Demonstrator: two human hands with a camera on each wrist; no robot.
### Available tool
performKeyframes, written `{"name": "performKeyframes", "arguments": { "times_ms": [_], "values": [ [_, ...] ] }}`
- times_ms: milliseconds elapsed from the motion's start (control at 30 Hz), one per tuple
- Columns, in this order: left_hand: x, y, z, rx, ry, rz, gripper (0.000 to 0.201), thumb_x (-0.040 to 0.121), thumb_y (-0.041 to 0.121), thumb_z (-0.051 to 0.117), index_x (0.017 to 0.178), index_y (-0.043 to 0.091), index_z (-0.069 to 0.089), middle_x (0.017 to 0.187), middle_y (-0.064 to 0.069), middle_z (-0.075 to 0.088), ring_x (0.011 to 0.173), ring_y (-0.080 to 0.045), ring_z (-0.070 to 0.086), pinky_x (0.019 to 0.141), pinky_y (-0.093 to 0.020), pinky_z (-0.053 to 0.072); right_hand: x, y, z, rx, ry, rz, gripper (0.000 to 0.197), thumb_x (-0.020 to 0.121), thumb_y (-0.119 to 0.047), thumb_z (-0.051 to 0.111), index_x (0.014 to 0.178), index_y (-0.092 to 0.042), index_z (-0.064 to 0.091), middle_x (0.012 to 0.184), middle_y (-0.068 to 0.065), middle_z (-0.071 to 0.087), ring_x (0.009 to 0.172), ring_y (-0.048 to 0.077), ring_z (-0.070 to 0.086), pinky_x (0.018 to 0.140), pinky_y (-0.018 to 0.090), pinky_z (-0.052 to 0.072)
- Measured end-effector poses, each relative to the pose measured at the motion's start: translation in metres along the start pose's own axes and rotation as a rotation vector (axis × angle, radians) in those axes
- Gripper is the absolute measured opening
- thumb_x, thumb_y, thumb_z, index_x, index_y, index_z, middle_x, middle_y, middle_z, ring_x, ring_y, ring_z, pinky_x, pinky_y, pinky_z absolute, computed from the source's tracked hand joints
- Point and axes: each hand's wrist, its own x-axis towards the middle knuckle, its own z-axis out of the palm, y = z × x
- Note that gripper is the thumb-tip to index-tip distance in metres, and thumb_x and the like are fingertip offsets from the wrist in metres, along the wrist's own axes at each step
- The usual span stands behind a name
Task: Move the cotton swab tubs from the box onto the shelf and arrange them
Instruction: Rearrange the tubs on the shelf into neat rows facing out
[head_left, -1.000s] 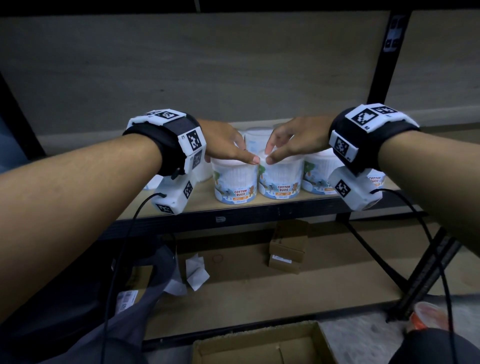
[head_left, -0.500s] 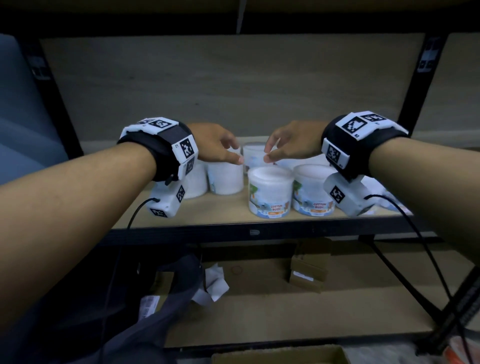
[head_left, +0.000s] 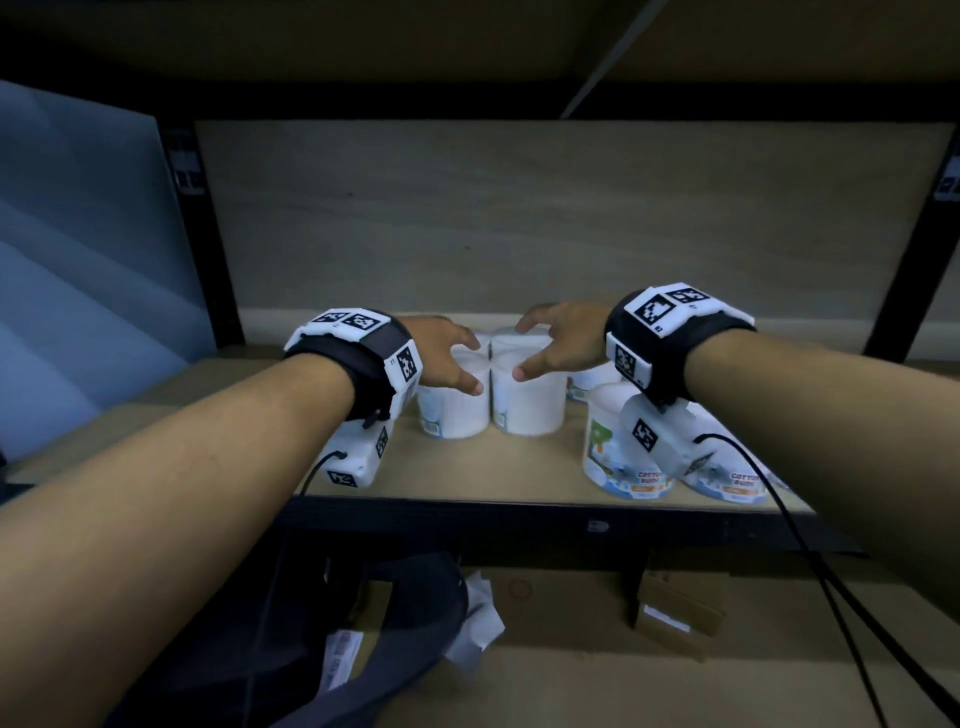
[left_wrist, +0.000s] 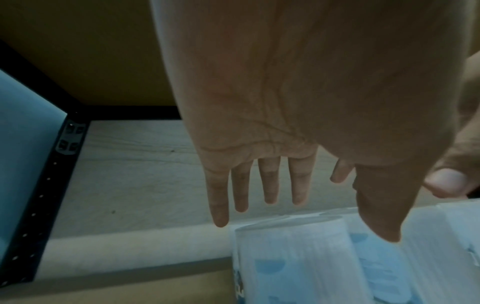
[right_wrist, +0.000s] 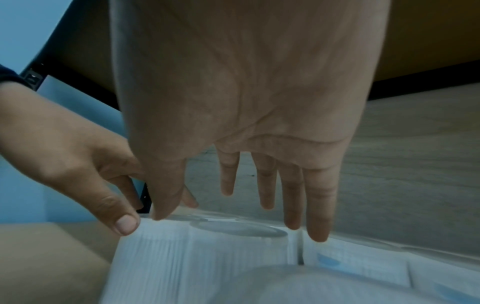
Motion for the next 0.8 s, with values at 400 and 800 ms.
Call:
{"name": "performKeyframes", "arguments": {
  "times_ms": [400,800],
  "values": [
    [0.016,-0.022,0.005,-0.052,-0.004,0.024,0.067,0.082,0.057,0.065,0.143,0.034,0.045,0.152,0.007,0.04,0.137,-0.016,0.04,0.108,-0.027,0.03,0.026,-0.017,-0.002,-0.153,-0.087,-0.03,0.059,0.086,-0.048,0.068,0.139,-0.032,0.049,0.145,-0.001,0.045,0.133,0.02,0.043,0.099,0.026,0.035],
    [0.016,-0.02,0.007,-0.105,0.008,0.041,0.057,0.083,0.058,0.064,0.133,0.031,0.058,0.138,0.005,0.056,0.123,-0.016,0.053,0.102,-0.025,0.038,0.032,-0.021,-0.008,-0.15,-0.183,0.015,0.054,0.088,-0.036,0.07,0.139,-0.031,0.053,0.123,-0.008,0.054,0.109,0.011,0.051,0.064,0.003,0.039]
  ]
}}
